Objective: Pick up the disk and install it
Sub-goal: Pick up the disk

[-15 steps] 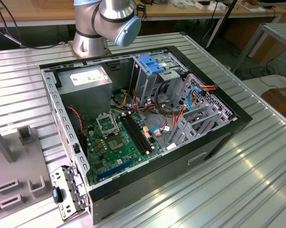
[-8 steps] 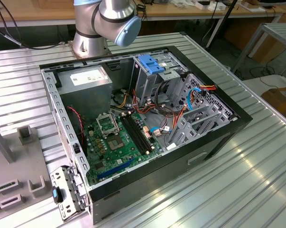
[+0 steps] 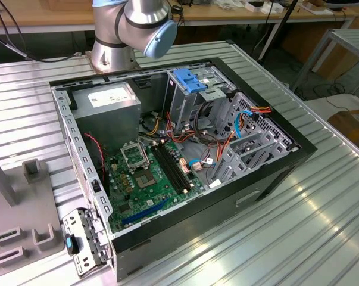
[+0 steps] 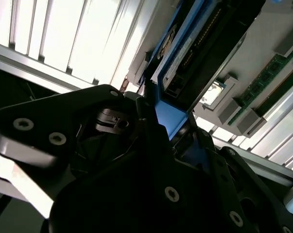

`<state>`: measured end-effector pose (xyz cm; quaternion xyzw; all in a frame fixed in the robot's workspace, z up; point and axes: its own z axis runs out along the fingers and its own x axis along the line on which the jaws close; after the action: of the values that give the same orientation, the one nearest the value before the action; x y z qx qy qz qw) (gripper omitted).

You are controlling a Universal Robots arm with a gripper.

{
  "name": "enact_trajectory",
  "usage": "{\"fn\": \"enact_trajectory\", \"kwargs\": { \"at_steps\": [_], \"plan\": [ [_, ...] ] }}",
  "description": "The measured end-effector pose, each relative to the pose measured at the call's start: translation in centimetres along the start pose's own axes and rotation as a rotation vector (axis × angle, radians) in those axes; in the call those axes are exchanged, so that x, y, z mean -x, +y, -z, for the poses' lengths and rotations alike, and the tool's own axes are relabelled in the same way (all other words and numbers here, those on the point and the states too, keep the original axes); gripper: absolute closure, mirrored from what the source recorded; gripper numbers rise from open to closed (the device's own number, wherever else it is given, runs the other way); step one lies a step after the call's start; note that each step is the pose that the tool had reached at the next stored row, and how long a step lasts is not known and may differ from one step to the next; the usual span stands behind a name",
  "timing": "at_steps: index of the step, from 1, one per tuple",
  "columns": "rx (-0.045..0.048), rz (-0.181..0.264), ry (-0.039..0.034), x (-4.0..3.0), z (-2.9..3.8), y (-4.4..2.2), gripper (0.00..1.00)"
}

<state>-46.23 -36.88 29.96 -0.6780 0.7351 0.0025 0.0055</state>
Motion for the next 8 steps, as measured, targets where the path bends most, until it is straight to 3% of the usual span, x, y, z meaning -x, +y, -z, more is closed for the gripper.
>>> {"fn": "enact_trajectory", "kwargs": {
  "at_steps": [8],
  "plan": [
    [0.0004, 0.037, -0.0002, -0.05, 0.00, 0.00, 0.62]
  ]
}}
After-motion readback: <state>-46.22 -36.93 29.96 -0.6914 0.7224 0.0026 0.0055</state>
